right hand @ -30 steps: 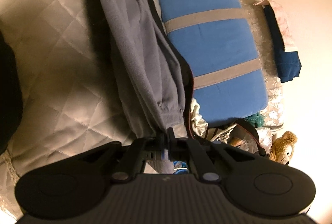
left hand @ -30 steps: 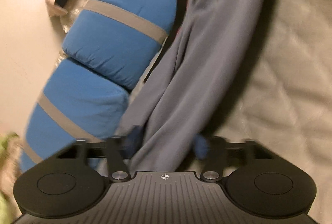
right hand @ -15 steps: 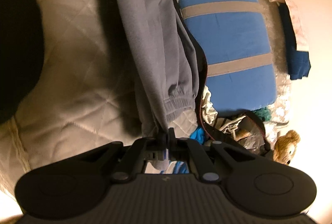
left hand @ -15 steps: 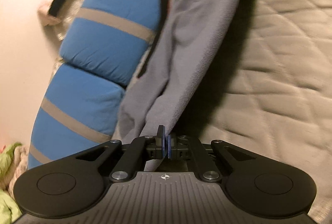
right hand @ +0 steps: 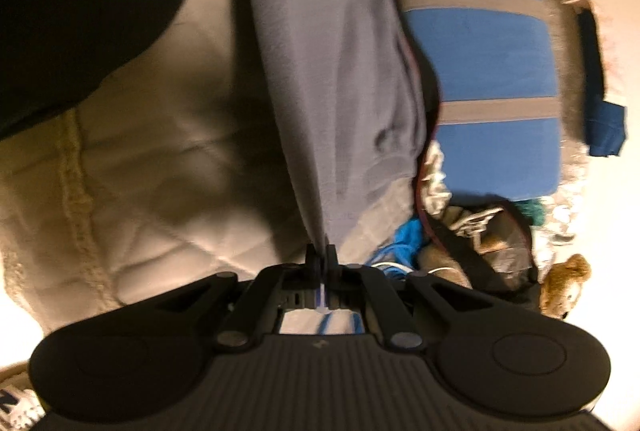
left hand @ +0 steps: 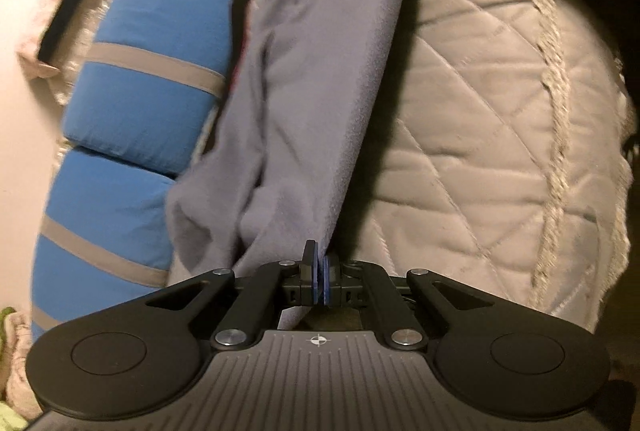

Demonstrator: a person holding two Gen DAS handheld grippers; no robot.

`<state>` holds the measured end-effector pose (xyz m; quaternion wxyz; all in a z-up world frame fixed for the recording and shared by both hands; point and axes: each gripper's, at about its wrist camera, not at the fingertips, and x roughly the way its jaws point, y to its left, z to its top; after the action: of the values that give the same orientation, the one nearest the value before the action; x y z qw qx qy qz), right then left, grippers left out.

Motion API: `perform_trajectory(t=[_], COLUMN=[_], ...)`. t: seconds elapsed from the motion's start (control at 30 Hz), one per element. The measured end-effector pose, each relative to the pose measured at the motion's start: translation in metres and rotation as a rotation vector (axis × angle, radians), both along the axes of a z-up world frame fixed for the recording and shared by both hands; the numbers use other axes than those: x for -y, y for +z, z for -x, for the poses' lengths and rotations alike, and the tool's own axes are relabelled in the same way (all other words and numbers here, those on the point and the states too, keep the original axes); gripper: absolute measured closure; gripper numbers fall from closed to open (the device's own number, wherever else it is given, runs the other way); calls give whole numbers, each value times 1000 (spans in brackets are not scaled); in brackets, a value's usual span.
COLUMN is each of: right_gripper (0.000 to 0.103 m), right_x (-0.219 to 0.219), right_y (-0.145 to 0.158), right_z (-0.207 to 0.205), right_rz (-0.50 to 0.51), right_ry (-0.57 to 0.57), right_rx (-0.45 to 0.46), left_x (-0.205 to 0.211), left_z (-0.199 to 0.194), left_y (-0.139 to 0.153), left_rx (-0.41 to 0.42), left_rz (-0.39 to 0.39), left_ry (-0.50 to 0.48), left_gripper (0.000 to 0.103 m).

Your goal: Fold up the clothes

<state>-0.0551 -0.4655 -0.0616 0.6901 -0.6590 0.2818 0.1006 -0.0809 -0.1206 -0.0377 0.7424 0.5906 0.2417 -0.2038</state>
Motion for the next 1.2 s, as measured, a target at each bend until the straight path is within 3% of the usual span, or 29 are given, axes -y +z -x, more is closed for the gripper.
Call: perform_trajectory(t=[0.07, 0.1, 0.13, 0.2, 0.23, 0.27, 0.37, 0.47, 0.57, 0.67, 0.77, 0.87, 0.97, 1.07, 1.2], right_gripper=[99, 81, 70, 58, 43, 29, 16, 7, 2, 0, 0, 0, 0, 0, 0], right_x=[-4, -6, -8, -10, -11, -12, -23, -46, -77, -114, -155, -193, -222, -240, -255], right_y=[-6, -8, -8, -2, 2, 9, 36, 71, 104, 122, 126, 118, 110, 104, 87], right_z=[-1, 0, -1, -1, -1, -2, -8, -11, -15, -14, -15, -22, -41, -68, -91], right_rz=[14, 17, 12, -9, -18, -35, -122, -294, -500, -679, -800, -863, -964, -1099, -1300], right_ry=[-14, -19, -31, -44, -44, -49, -84, -117, -131, -117, -85, -53, -100, -208, -338], right_rx=[-36, -39, -50, -50, -28, -3, 79, 153, 184, 176, 151, 138, 130, 114, 124], left_x=[-1, -2, -2, -3, -3, -1, 1, 1, 0, -1, -5, -10, -17, -30, -54], left_z=[-3, -4, -6, -10, -12, -13, -11, -13, -18, -15, -8, -11, -19, -23, -22], left_y=[-3, -4, -5, -3, -2, 0, 3, 10, 9, -2, -9, -8, -7, 3, 26], left_rx=[-16, -19, -15, -9, -5, 15, 114, 124, 107, 152, 203, 214, 217, 130, -27], left_rz=[-1, 6, 25, 49, 57, 59, 73, 115, 115, 53, 31, 40, 41, 110, 266], left_ry=[-3, -4, -5, 2, 5, 9, 4, 21, 35, 15, -19, 6, 48, 87, 47], left_gripper=[101, 100, 99, 98, 94, 79, 51, 43, 41, 40, 39, 39, 39, 39, 39])
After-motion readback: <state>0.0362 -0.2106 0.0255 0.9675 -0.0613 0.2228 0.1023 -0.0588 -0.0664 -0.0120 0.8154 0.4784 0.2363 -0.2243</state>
